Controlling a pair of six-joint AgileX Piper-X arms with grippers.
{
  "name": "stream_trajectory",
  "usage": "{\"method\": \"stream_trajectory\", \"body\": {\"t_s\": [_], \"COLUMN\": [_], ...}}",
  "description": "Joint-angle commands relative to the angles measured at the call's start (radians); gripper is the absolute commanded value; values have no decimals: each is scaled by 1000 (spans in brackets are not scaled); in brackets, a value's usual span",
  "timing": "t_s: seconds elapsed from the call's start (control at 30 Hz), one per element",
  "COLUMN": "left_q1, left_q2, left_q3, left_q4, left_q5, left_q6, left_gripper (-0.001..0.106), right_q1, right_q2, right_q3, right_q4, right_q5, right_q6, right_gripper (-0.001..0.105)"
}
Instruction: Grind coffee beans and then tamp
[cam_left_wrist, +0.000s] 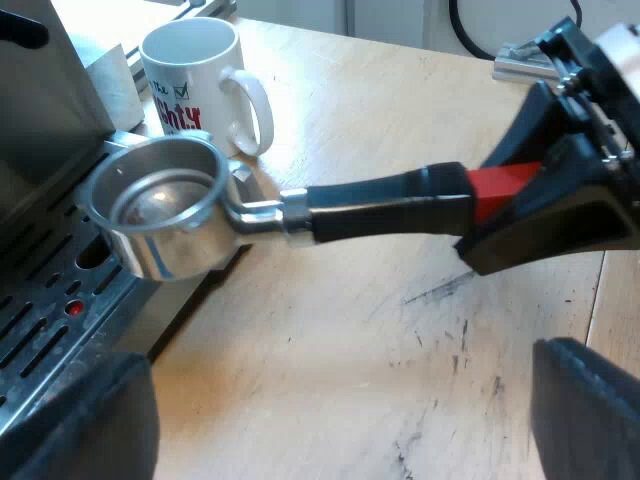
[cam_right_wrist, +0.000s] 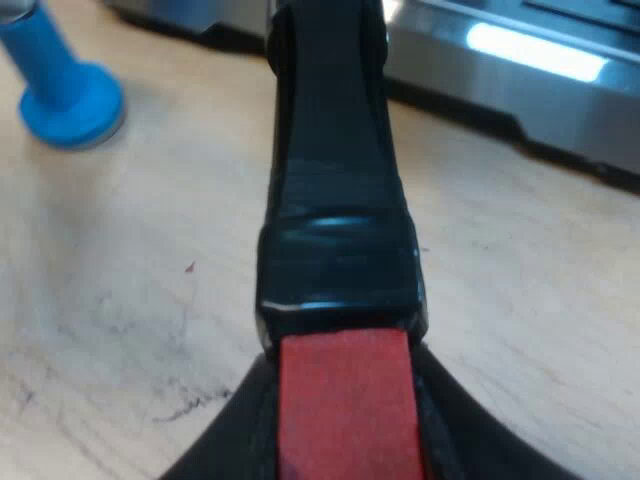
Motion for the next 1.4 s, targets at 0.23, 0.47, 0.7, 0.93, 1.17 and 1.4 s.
{"method": "stream_trajectory", "body": {"t_s": [0.23, 0.47, 0.7, 0.93, 1.17, 1.4], "left_q1": [-3, -3, -3, -3, -3, -3], "left_q2": [-7, -7, -7, -7, -7, -7], "left_q3": [-6, -6, -6, -6, -6, -6], "left_q4": [-4, 6, 64, 64, 64, 64], "left_q5": [6, 6, 6, 6, 6, 6], "left_q6": [-3, -3, -3, -3, -3, -3], "left_gripper": [76, 76, 76, 76, 76, 76], "right_q1": [5, 0, 0, 0, -18, -157], "right_q2": [-57, -57, -57, -59, -58, -58], "right_q3": [11, 48, 139, 188, 195, 195], "right_q4": [-24, -70, -275, -332, -355, -355], "right_q5": [-68, -120, -136, -146, -167, -275], "right_q6": [-138, -169, -238, -241, -338, -385], "right_gripper": [0, 0, 0, 0, 0, 0]}}
